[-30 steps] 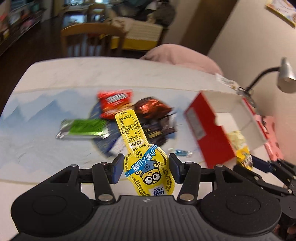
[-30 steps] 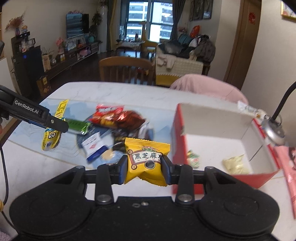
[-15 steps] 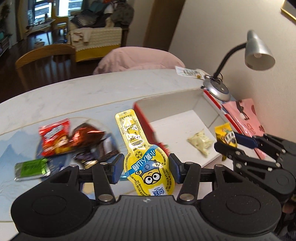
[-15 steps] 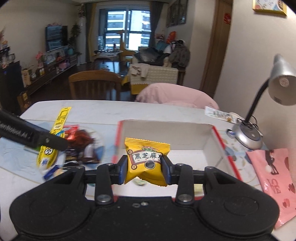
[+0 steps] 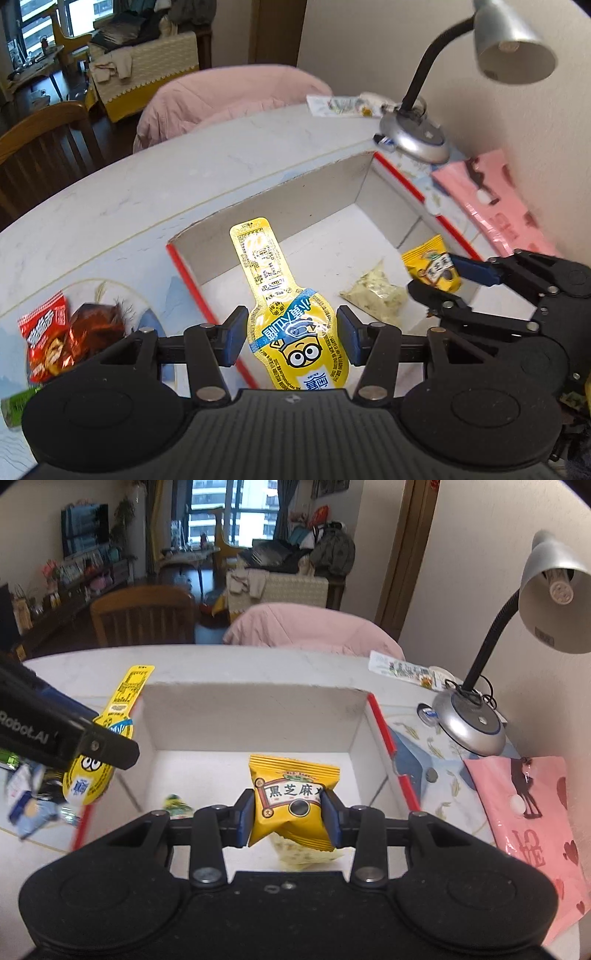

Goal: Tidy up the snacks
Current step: 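Carry the Minion pouch and sesame packet into the red box with both grippers, then open both grippers to release the snacks in the box and withdraw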

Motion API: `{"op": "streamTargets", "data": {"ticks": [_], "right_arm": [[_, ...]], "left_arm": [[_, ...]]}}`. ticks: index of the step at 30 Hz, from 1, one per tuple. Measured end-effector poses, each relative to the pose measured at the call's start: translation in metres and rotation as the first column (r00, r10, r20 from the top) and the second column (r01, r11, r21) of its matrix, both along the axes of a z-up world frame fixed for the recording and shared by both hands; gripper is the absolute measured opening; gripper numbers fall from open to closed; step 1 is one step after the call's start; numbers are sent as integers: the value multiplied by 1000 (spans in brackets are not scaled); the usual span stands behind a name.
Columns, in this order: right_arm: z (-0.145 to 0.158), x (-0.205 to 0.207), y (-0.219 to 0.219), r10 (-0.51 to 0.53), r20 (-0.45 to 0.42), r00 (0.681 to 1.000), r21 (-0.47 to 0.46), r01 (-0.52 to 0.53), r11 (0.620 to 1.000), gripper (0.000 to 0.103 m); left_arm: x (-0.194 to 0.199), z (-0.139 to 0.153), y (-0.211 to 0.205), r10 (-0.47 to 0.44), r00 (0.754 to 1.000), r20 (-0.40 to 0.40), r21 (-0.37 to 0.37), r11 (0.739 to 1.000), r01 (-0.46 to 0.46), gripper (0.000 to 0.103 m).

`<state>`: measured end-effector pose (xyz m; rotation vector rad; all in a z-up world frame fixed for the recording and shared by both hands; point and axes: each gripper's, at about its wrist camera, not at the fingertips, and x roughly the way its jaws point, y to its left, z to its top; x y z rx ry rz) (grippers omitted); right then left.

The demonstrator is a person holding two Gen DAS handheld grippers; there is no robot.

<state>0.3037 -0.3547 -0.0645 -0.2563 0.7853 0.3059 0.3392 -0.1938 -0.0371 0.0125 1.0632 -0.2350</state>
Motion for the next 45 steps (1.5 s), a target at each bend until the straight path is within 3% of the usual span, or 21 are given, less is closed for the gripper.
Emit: {"op": "streamTargets", "data": {"ticks": [15, 24, 34, 45], "right_arm": [[-48, 45, -6, -24, -139, 990, -65, 15, 998, 37], [-51, 47, -19, -22, -176, 984, -15, 20, 1000, 37], [-44, 36, -17, -20, -169, 985, 12, 22, 1000, 38], [-8, 8, -9, -22, -110, 994, 74, 30, 997, 38]], "left_arm": [[60, -71, -43, -76, 985, -152, 99, 991, 92, 51], [68, -98, -54, -110, 966, -233, 111, 984, 139, 52], [59, -91, -46, -107, 974, -200, 89, 988, 127, 56], [28, -48, -17, -76, 993, -96, 52, 995, 81, 56]]}}
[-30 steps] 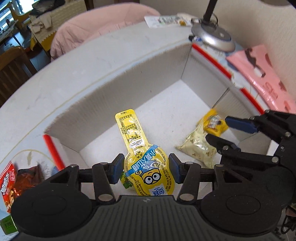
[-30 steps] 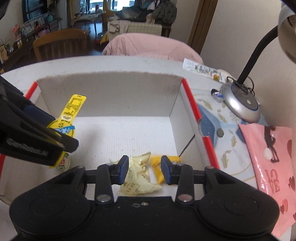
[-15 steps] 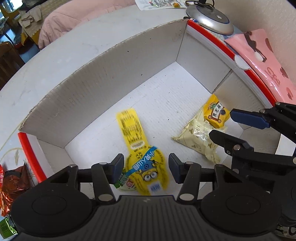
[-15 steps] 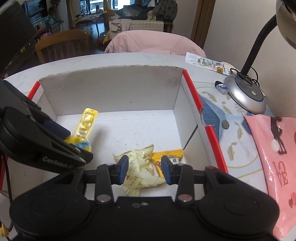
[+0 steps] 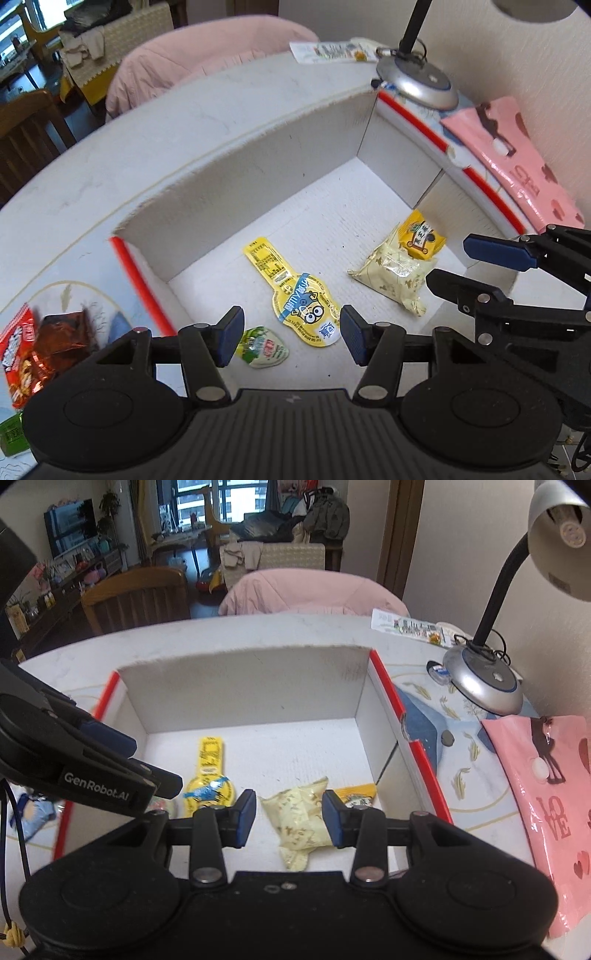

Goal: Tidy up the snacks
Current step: 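Open both grippers to release the snacks in the box and withdraw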

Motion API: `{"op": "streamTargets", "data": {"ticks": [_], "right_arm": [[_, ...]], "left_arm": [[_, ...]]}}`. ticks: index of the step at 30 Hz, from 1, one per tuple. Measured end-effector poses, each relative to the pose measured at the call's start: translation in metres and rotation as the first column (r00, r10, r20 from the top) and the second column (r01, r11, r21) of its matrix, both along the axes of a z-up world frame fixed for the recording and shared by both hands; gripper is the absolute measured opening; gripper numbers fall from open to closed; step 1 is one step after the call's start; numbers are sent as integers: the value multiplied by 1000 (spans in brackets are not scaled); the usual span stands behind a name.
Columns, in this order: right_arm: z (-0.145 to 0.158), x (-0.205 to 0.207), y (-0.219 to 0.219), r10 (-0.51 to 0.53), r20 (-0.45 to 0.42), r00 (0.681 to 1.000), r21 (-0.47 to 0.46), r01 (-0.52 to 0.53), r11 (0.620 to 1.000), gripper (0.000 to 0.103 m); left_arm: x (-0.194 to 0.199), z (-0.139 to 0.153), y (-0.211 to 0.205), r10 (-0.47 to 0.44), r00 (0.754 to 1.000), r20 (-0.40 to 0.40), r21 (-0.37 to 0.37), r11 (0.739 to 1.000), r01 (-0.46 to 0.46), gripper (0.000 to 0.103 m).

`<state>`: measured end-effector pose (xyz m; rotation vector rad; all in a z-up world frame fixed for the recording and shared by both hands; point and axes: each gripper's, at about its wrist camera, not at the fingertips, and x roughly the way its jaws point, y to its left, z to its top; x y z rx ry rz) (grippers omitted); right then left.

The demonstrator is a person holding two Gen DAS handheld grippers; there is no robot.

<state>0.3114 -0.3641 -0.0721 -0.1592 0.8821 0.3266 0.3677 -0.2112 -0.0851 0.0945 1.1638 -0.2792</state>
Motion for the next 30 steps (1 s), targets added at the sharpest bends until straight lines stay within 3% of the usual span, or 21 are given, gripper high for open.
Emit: {"op": "streamTargets", "data": {"ticks": [15, 17, 21, 23, 26, 30], "right_arm": [[47, -51, 34, -16, 74, 997, 85, 10, 996, 42], [52, -61, 41, -19, 84, 996, 98, 11, 995, 45], [59, -79, 56, -17, 108, 994, 116, 4, 993, 63], [63, -88, 65, -9, 119, 993, 116, -5, 993, 64], [66, -99, 76, -6, 126, 992, 132, -10, 991, 77], [68, -116, 94, 14, 133, 991, 152, -35, 988, 83]], "left_arm": [[-62, 60, 48, 39, 988, 147, -80, 996, -28, 56], [-72, 66, 58, 45, 985, 164, -94, 995, -30, 57], [-91, 75, 77, 68, 979, 193, -111, 993, -47, 60], [-101, 79, 87, 73, 976, 206, -116, 992, -50, 60], [-116, 83, 103, 84, 972, 218, -129, 990, -56, 62], [-138, 84, 126, 99, 967, 235, -138, 988, -68, 65]]}}
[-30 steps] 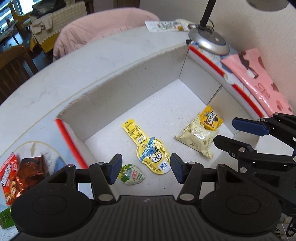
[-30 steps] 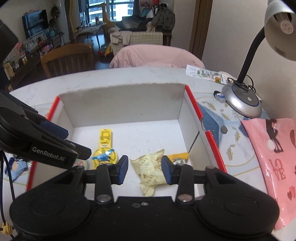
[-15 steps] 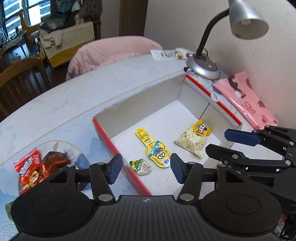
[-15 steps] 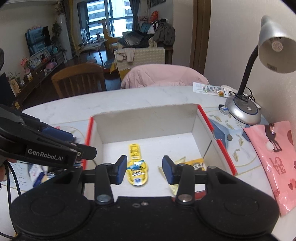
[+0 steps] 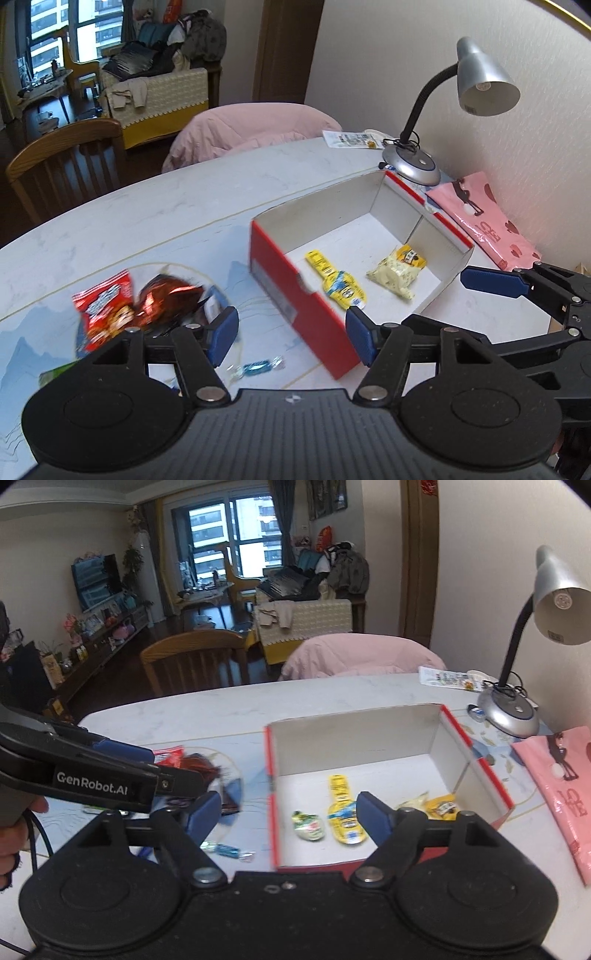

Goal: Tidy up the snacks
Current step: 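Open both grippers to release the snacks in the box and withdraw, then move both grippers back over the remaining snacks on the mat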

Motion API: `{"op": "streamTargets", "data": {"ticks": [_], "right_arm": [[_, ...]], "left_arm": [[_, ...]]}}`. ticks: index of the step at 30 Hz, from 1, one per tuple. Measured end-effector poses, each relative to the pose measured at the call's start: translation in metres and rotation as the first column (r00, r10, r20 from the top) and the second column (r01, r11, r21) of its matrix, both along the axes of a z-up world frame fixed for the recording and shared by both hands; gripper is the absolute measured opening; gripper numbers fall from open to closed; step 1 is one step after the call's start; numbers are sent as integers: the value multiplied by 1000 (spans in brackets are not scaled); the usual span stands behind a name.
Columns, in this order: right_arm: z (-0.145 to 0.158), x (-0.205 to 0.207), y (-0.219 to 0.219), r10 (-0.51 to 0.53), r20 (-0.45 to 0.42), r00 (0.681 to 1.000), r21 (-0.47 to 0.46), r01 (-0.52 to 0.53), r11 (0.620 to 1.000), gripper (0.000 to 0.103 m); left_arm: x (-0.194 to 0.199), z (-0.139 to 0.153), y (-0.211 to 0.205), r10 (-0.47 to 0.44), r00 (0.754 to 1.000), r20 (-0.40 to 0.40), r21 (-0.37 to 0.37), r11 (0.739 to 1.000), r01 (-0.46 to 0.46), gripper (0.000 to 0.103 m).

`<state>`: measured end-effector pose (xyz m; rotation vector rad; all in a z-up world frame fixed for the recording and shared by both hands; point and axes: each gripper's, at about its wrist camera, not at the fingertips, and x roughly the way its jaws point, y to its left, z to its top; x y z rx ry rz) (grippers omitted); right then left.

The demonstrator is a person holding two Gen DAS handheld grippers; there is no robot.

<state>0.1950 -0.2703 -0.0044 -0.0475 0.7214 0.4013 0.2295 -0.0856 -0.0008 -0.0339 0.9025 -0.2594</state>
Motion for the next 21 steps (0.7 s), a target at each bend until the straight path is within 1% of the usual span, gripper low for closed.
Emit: {"op": "streamTargets", "data": {"ticks": [3, 5, 6, 7, 9, 12, 16, 18, 21], "right_arm": [[1, -11, 15, 17, 13, 1000, 0, -17, 1000, 87], [2, -19, 26, 25, 24, 999, -7, -25, 1000, 88], [2, -21, 30, 31, 26, 999, -5, -31, 1000, 90], [1, -24, 35, 35, 26, 999, -1, -35, 999, 93], [1, -30, 44, 42, 31, 999, 8, -42, 999, 98], [0, -39, 59, 58, 29, 998, 19, -59, 998, 100], [-3, -48, 78, 65, 36, 997, 18, -65, 998, 103], [-6, -54, 85, 68, 32, 997, 31, -69, 997, 103], [-14, -60, 97, 54, 17, 998, 33, -55, 998, 103]], "left_arm": [[-18, -1, 19, 15, 1000, 21, 0, 1000, -15, 65], [-30, -1, 33, 26, 999, 32, -3, 1000, -26, 65], [-34, -1, 40, 35, 999, 32, -8, 999, -35, 66], [-39, -1, 46, 42, 999, 32, -14, 999, -42, 66], [-47, -2, 58, 51, 998, 36, -23, 998, -50, 72], [-58, -2, 72, 63, 997, 50, -21, 998, -62, 74], [-69, -5, 93, 81, 996, 48, -46, 996, -79, 75], [-74, -8, 105, 93, 995, 46, -58, 994, -90, 76], [-79, -16, 122, 107, 994, 38, -56, 993, -105, 77]]}}
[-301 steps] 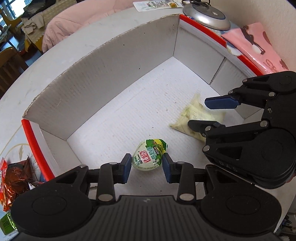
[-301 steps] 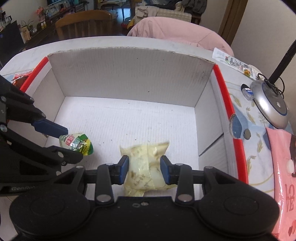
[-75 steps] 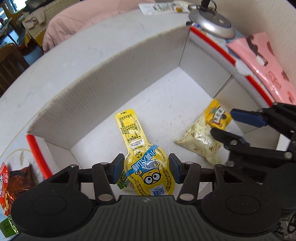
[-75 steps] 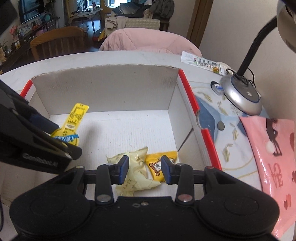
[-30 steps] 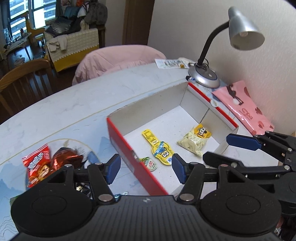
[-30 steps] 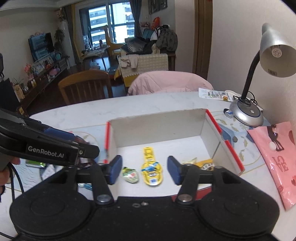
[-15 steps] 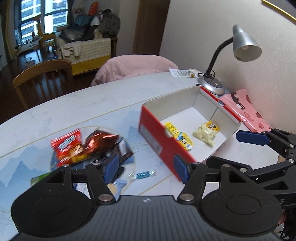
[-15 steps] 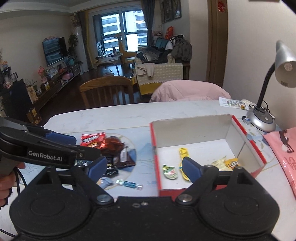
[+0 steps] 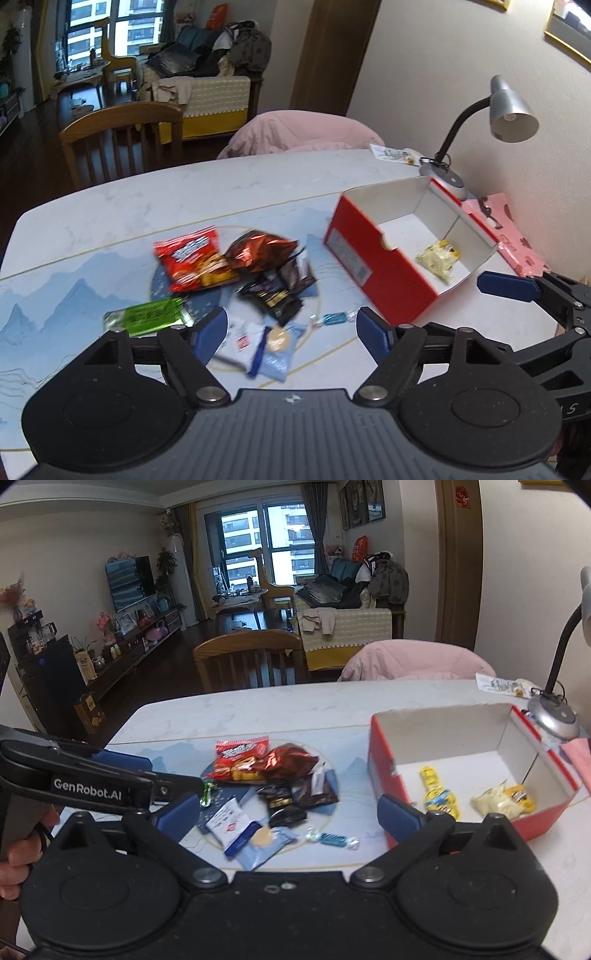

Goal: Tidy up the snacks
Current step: 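Move both grippers back over the remaining snacks on the mat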

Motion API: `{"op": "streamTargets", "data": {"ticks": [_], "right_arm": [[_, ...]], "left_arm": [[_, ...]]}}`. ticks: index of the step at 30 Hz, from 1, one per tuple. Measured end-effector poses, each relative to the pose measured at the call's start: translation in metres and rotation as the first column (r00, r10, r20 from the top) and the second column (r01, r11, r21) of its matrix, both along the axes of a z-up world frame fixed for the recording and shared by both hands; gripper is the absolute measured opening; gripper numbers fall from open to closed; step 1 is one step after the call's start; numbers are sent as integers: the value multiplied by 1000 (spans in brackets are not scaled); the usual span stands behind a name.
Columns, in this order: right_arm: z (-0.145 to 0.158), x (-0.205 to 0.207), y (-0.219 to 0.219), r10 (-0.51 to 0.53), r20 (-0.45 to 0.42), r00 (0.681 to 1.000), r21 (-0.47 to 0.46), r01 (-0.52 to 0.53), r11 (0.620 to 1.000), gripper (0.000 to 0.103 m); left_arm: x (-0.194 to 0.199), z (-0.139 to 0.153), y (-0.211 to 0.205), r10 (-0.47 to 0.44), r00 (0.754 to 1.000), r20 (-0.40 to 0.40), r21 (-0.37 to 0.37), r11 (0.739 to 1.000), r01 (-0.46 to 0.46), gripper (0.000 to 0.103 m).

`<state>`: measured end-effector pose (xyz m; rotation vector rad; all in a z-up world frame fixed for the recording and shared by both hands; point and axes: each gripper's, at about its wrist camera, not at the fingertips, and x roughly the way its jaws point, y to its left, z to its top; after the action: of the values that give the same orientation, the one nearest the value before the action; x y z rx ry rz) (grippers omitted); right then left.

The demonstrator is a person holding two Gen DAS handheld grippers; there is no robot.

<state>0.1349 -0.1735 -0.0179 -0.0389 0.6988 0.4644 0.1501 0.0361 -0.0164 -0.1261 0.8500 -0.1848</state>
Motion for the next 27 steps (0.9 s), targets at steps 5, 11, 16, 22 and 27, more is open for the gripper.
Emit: {"op": "streamTargets", "data": {"ticks": [5, 11, 16, 22, 27], "right_arm": [[-15, -8, 16, -3, -34, 999, -14, 2, 1000, 103], [-32, -11, 28, 76, -22, 997, -124, -78, 989, 103], [-49, 8, 30, 196, -32, 980, -213, -198, 957, 102], [-73, 43, 32, 328, -108, 939, -305, -345, 888, 93], [-83, 78, 36, 444, -182, 877, -365, -480, 798, 83]], "left_arm": [[-6, -17, 32, 20, 999, -40, -1, 1000, -20, 77], [-3, -41, 55, 66, 992, -106, -13, 998, -68, 77], [14, -60, 60, 144, 976, -166, -44, 987, -153, 77], [43, -86, 53, 241, 933, -269, -60, 962, -266, 77], [67, -110, 54, 326, 869, -371, -101, 917, -387, 77]]}}
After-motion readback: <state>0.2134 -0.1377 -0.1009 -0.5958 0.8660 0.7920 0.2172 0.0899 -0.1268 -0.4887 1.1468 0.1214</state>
